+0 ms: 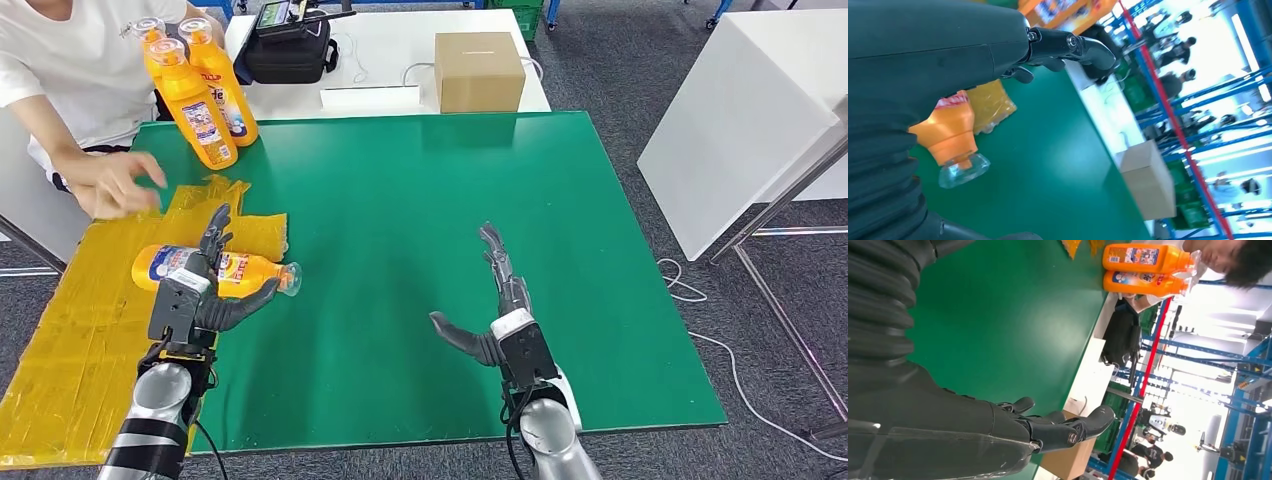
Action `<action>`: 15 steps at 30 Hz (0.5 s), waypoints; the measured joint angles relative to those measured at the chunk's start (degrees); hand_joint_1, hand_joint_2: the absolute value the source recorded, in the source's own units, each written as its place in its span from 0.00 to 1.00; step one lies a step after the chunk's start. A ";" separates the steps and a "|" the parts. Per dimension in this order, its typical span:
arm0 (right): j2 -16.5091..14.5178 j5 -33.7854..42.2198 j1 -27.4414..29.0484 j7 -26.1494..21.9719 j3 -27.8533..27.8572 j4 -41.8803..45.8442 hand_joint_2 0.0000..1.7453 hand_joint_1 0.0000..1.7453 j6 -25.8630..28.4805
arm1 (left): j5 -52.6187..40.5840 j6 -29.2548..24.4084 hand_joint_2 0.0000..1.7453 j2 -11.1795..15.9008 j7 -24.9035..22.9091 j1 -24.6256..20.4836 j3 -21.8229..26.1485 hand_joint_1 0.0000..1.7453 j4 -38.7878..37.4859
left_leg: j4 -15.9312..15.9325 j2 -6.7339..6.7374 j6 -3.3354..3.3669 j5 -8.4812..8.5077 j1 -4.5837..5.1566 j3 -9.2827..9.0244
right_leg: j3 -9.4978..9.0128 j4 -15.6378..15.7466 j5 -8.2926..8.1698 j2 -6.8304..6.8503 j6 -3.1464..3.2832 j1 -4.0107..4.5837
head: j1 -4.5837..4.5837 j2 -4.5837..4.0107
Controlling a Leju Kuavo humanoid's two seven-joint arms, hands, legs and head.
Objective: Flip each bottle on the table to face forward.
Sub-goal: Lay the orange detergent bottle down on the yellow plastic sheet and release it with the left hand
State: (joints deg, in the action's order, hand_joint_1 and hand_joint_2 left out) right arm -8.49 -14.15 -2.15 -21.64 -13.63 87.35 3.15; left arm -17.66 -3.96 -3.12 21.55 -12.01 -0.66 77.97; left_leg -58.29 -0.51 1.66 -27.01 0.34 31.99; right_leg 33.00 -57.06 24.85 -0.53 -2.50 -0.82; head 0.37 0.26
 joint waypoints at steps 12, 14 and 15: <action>0.18 -0.12 0.53 0.04 0.39 0.94 1.00 0.00 0.00 | 0.66 0.69 1.00 -0.38 0.01 1.97 0.14 0.00 5.44 | 0.01 0.02 -0.03 0.06 -0.06 -0.02 | -0.02 -0.02 -0.11 -0.01 0.17 0.04 | 0.01 0.00; 0.21 -0.07 0.67 0.62 0.43 1.10 1.00 0.00 -0.50 | 3.68 3.34 1.00 -0.37 -0.42 2.50 0.17 0.00 5.93 | 0.01 0.02 -0.03 0.05 -0.05 -0.02 | -0.03 -0.02 -0.10 -0.01 0.16 0.03 | 0.01 0.00; 0.28 0.41 0.93 1.21 0.54 1.29 1.00 0.00 -1.25 | 6.44 5.81 1.00 -0.37 -0.97 3.24 0.19 0.00 6.44 | 0.01 0.03 -0.03 0.05 -0.05 -0.02 | -0.03 -0.02 -0.10 -0.01 0.16 0.03 | 0.01 0.00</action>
State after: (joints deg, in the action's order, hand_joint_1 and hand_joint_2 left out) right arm -8.21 -13.74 -1.22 -20.42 -13.09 88.63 1.91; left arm -11.23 1.84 -3.49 20.57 -8.77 -0.48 84.41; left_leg -58.29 -0.47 1.64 -26.96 0.29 31.97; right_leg 32.96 -57.08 24.75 -0.54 -2.34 -0.80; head 0.38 0.26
